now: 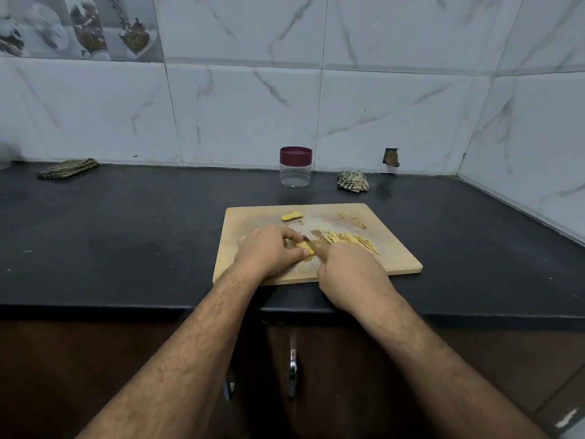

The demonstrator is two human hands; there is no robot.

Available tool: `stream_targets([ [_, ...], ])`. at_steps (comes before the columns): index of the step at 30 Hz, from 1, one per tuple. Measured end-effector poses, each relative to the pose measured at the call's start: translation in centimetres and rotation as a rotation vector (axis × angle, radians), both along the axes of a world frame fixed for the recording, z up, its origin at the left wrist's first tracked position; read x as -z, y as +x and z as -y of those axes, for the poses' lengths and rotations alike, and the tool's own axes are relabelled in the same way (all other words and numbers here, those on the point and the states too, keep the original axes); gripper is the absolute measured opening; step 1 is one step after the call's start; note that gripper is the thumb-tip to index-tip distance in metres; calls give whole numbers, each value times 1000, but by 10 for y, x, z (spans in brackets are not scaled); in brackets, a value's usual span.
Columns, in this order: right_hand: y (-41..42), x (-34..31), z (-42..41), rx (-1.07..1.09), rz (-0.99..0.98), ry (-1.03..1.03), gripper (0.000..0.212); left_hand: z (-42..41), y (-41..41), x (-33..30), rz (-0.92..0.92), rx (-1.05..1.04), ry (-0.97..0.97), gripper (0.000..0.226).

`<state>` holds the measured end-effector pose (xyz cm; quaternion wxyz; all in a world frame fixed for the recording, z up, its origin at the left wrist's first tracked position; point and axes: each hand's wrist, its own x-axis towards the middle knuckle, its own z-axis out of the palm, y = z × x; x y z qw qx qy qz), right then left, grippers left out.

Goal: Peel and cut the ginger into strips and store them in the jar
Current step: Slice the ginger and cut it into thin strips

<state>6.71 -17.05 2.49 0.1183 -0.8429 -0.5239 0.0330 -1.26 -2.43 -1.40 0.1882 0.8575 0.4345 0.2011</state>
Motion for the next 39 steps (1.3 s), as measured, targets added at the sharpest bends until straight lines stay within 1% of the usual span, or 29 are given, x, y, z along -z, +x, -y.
stream_targets([
  [7,-4,11,38,-22,31,-31,37,1,0,0,-8,6,16,32],
  [14,0,7,32,26,5,5,49,3,0,0,-4,6,27,34],
  [19,0,4,29,33,-36,58,50,1,0,2,20,8,37,28],
  [23,1,0,18,7,-38,83,47,1,0,4,29,3,41,27],
  [27,2,-1,9,1,-58,67,44,0,1,4,37,-1,36,28],
  [32,2,-2,3,3,-62,29,46,0,1,4,41,10,40,30],
  [39,0,-2,7,-10,-18,-21,47,-1,0,4,34,8,31,28],
])
